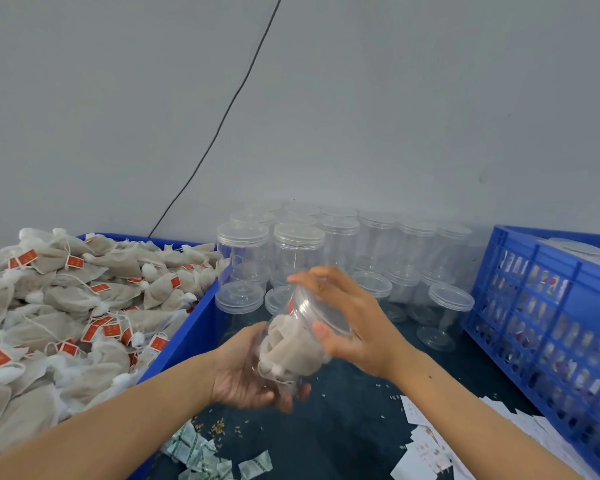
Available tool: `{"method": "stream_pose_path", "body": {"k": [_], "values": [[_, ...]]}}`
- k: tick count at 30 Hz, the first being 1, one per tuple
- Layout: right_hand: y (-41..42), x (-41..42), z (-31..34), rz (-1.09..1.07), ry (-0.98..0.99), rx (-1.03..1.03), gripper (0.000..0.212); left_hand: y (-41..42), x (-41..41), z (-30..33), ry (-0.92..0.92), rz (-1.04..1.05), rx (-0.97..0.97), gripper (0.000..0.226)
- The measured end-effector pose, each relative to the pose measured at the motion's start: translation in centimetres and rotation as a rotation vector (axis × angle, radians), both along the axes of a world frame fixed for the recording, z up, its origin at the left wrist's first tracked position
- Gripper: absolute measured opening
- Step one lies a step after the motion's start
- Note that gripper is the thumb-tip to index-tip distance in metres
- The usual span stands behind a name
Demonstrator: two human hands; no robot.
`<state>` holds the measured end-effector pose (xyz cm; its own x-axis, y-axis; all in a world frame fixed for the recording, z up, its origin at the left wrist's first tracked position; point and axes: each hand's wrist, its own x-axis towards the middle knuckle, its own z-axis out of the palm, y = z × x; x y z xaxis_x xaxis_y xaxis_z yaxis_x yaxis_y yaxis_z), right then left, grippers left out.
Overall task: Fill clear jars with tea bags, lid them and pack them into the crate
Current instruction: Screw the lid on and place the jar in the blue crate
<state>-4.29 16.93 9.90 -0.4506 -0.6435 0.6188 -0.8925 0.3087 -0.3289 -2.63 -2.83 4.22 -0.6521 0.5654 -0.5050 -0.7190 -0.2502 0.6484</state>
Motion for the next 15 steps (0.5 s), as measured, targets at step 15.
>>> {"method": "stream_pose_path", "body": {"k": [15], "values": [[0.3, 0.5, -0.8, -0.012, -0.038, -0.031, 0.052, 1.2, 0.5, 0.2, 0.163, 0.467, -0.066, 0.06]]}}
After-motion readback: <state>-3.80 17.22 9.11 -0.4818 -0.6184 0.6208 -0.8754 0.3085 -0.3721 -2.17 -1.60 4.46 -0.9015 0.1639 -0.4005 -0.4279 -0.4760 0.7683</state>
